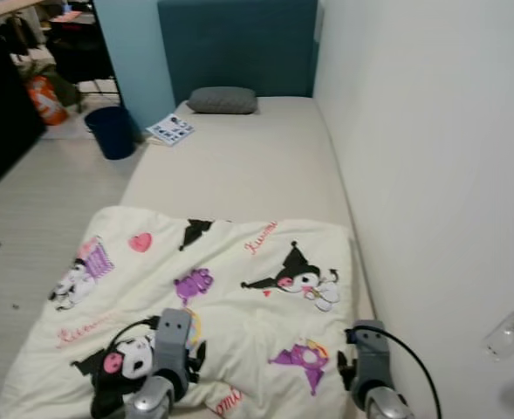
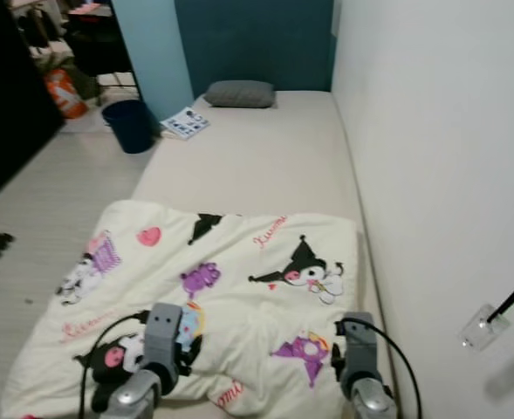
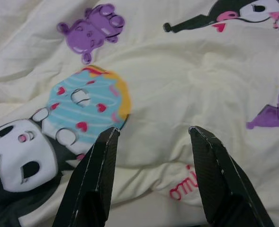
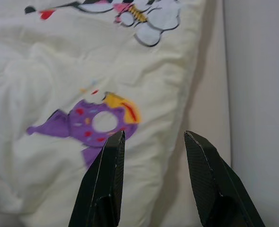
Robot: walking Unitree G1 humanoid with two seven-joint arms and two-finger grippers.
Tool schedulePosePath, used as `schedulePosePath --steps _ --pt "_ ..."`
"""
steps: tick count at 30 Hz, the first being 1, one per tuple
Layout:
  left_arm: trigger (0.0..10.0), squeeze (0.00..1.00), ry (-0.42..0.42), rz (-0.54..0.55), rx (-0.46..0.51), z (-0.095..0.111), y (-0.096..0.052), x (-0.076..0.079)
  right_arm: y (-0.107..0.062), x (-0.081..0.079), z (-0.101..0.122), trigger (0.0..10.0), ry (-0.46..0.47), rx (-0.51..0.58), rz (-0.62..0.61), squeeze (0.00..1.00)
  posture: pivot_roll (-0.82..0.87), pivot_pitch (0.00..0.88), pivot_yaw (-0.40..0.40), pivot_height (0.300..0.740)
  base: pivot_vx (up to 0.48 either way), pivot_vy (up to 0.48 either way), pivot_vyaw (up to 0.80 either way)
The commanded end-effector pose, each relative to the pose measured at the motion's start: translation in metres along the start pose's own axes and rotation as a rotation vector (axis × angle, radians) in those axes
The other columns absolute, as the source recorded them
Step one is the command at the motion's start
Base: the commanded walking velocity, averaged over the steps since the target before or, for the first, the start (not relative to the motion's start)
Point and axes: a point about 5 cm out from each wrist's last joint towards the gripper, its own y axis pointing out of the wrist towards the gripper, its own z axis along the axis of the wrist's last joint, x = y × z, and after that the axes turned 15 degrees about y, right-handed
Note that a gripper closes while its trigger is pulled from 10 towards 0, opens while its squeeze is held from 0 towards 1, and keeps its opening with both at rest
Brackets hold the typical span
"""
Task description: Clean up the room
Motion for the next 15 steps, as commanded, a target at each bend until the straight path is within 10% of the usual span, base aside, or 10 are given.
schedulePosePath --steps 1,15 --pt "10.0 0.00 0.011 0.009 -0.012 -0.0058 -0.0034 -0.0029 -0.0001 -0.0031 -0.0031 10.0 0.007 -0.015 0.005 0.00 -0.03 0.086 0.001 0.734 0.000 0.000 0.00" --pt "10.0 0.00 0.056 -0.017 -0.033 -0.0061 -0.0019 -0.0048 -0.0003 -0.0037 -0.0043 10.0 0.030 -0.016 -0.001 0.00 -0.02 0.084 0.007 0.734 0.000 0.000 0.00"
